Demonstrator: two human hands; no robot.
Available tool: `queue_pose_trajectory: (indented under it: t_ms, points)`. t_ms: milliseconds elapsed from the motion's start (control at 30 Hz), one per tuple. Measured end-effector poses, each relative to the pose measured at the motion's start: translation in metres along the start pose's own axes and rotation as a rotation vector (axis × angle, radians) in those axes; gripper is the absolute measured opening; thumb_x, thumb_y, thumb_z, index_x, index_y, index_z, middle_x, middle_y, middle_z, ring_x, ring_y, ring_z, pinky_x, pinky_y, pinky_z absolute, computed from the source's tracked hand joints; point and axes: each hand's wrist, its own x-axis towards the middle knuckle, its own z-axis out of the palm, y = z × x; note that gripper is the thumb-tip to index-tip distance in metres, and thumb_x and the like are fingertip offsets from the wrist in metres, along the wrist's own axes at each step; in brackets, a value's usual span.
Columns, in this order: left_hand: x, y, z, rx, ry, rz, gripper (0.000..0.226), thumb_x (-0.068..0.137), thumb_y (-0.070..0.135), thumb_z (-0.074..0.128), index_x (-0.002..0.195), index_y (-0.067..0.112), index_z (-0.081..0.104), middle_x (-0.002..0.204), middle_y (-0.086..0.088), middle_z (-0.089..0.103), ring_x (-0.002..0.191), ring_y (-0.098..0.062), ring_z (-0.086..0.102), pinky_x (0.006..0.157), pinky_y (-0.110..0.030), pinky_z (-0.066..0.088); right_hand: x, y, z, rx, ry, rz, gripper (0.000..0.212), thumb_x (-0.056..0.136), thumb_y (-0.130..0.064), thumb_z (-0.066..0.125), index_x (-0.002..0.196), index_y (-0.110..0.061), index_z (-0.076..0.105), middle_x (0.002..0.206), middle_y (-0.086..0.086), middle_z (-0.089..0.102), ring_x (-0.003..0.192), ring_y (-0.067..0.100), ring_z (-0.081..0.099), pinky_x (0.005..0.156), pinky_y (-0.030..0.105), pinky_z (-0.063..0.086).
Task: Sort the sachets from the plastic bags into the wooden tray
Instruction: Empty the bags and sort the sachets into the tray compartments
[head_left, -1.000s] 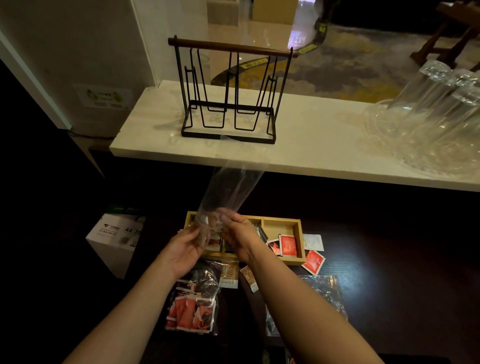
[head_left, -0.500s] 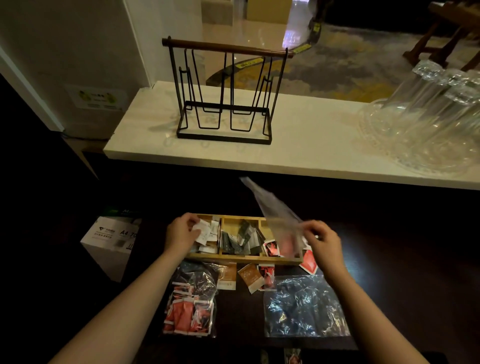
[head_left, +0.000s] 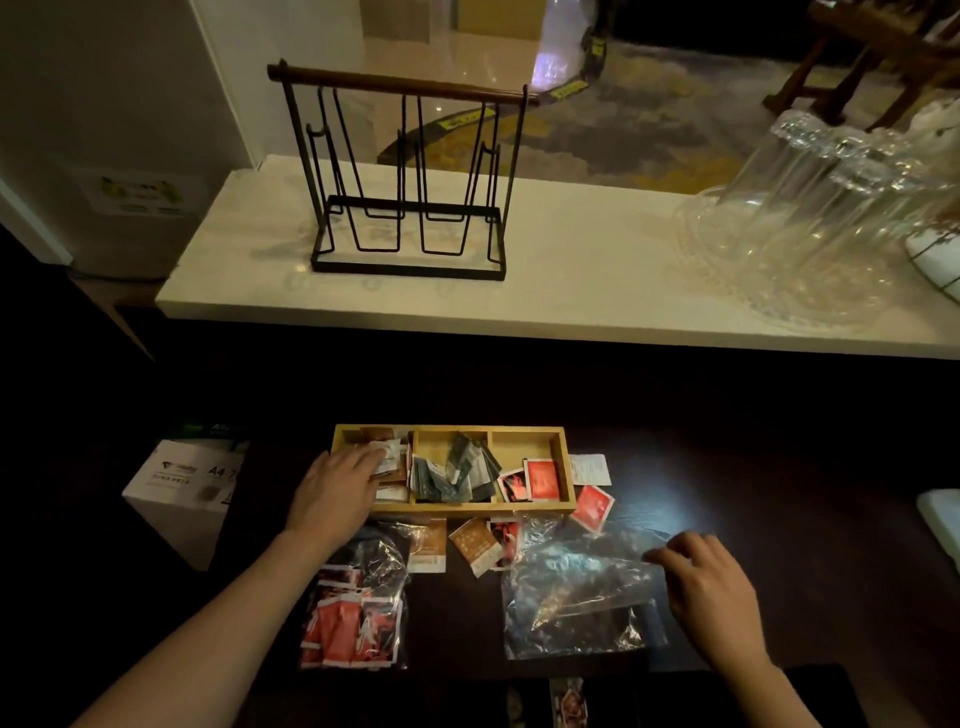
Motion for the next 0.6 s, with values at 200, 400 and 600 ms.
queue_pose_trajectory:
  t_ms: [200, 400, 600]
  points:
    - [-0.008, -0.002, -0.002, -0.011, 0.017, 0.019, 0.049, 0.094, 0.028, 0.048, 0.142, 0.021, 0.041, 0.15, -0.002, 0.04, 0.141, -0.023, 0.032, 0.115, -0.046, 0.022, -0.01, -0.014, 0.028, -0.055, -0.12, -0.012, 0.04, 0.053, -0.01, 0.069, 0.089, -0.028, 0.07, 0.087, 0.0, 0.059, 0.078, 0.025, 0.057, 0.06, 0.033, 0.045]
    - [-0.045, -0.002, -0.012, -0.19, 0.274, -0.013, 0.029, 0.08, 0.001, 0.063, 0.108, 0.011, 0.065, 0.112, -0.005, 0.062, 0.101, -0.022, 0.059, 0.077, -0.03, 0.051, -0.01, -0.031, 0.029, -0.039, -0.122, 0.017, 0.049, 0.051, -0.019, 0.075, 0.099, -0.02, 0.066, 0.104, 0.006, 0.063, 0.095, 0.026, 0.055, 0.076, 0.036, 0.048]
    - [-0.072, -0.008, 0.007, -0.101, -0.036, 0.22, 0.055, 0.061, -0.004, 0.074, 0.107, 0.024, 0.063, 0.107, 0.009, 0.064, 0.093, -0.008, 0.064, 0.058, -0.016, 0.053, -0.01, -0.058, 0.033, 0.06, -0.067, -0.118, 0.061, 0.045, -0.004, 0.078, 0.101, -0.022, 0.062, 0.104, 0.001, 0.064, 0.094, 0.021, 0.055, 0.081, 0.031, 0.043]
